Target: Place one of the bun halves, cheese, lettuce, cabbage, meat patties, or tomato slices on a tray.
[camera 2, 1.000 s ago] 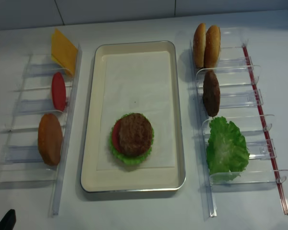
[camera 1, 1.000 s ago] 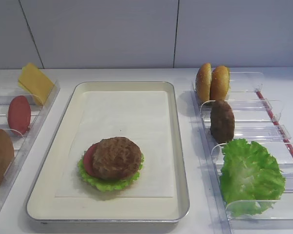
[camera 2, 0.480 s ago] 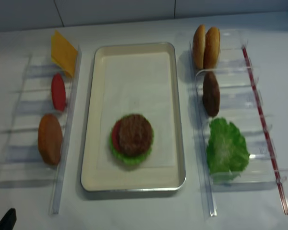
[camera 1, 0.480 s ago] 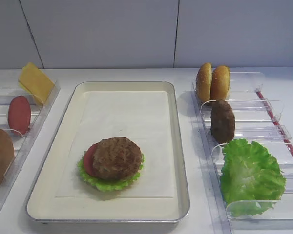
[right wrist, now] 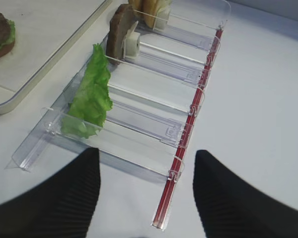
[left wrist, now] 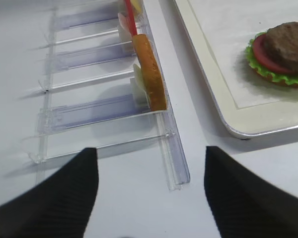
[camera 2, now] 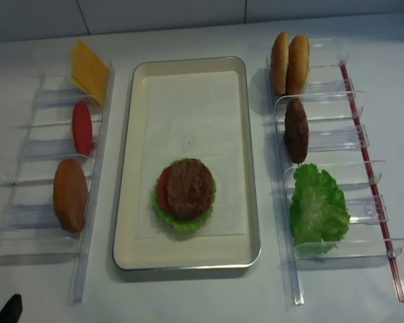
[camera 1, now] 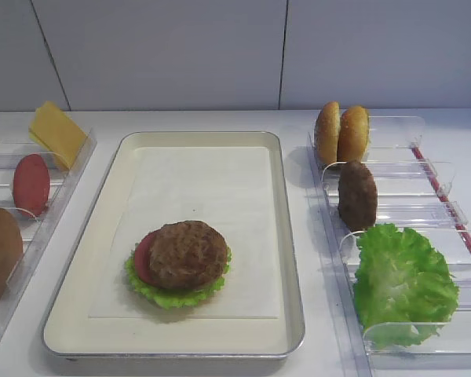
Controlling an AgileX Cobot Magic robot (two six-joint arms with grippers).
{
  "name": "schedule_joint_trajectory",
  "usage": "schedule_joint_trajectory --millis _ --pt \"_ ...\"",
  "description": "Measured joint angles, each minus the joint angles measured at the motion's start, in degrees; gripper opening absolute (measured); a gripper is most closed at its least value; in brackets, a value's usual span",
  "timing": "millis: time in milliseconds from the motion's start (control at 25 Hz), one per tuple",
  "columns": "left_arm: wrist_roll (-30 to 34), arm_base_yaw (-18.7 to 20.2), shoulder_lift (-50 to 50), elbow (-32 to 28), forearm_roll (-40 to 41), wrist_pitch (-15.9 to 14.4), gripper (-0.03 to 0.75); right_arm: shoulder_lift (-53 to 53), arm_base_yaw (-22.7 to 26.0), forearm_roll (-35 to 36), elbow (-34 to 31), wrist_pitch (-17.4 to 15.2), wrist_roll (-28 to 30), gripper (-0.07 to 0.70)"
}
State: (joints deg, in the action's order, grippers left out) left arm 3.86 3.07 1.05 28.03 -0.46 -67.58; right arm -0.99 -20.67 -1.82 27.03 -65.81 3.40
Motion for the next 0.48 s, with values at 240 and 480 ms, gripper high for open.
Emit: schedule_joint_trajectory --millis 240,480 --pt "0.0 0.0 0.0 0.0 0.0 0.0 0.464 0.0 0.55 0.0 0.0 0.0 0.12 0.454" --pt "0.0 0.0 0.0 0.0 0.0 0.0 0.464 0.0 8.32 0.0 0.0 0.0 0.12 0.454"
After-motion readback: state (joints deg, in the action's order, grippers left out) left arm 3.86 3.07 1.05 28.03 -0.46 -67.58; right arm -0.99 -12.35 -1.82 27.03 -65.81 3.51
